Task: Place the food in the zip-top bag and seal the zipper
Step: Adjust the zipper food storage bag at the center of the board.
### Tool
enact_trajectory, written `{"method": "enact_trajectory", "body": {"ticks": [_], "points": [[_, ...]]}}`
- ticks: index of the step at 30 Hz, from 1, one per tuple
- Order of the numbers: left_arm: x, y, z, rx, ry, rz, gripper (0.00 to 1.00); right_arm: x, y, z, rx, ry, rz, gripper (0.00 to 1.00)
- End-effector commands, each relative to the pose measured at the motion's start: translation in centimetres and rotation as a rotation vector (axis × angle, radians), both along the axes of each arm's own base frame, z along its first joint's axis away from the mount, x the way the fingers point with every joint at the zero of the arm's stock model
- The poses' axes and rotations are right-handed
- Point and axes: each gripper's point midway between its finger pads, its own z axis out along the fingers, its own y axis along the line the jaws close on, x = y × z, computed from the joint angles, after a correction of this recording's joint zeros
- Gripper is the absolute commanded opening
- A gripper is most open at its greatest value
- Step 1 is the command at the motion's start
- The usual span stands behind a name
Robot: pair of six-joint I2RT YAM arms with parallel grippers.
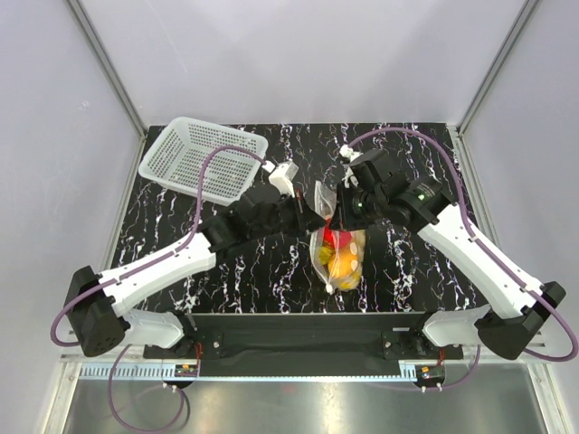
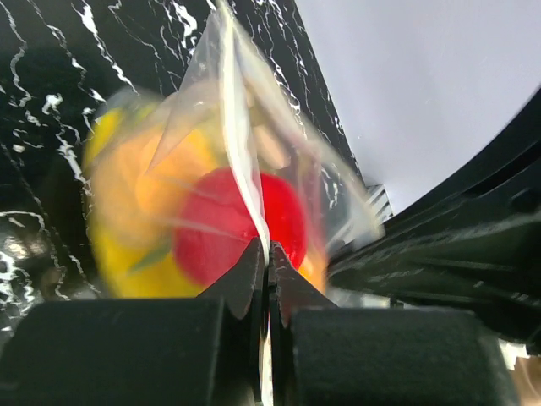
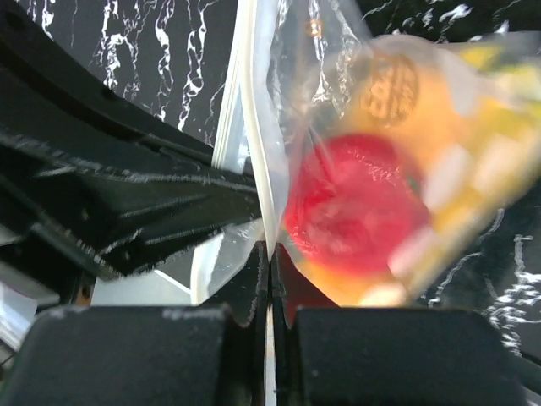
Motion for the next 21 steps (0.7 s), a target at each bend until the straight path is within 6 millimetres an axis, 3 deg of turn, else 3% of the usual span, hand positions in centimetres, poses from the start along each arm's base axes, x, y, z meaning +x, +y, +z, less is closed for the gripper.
{"method": "enact_trajectory", "body": {"ticks": [1, 7, 11, 17, 21], "points": [[-0.2, -1.4, 4.0, -0.148, -0.056, -0.024, 0.00, 0.0, 3.0, 1.6, 0.165, -0.013, 0.024, 0.00], [0.2, -0.3, 4.3, -0.189, -0.072, 0.042, 0.00, -0.2, 2.6, -0.1, 0.144, 0.009, 0.013, 0.03], [0.5, -0.4, 3.7, -0.136, -0.079, 0.013, 0.00, -0.8, 1.7, -1.1, 0.133, 0.006, 0.001, 0.20], [-0.2, -1.4, 2.9, -0.148, -0.077, -0.087, 0.00, -1.5, 0.9, -1.9, 0.119, 0.013, 0.002, 0.25], [0.1, -1.1, 2.5, -0.127, -0.082, -0.074, 0.00, -1.5, 0.9, -1.2, 0.136, -0.013, 0.002, 0.39]]}}
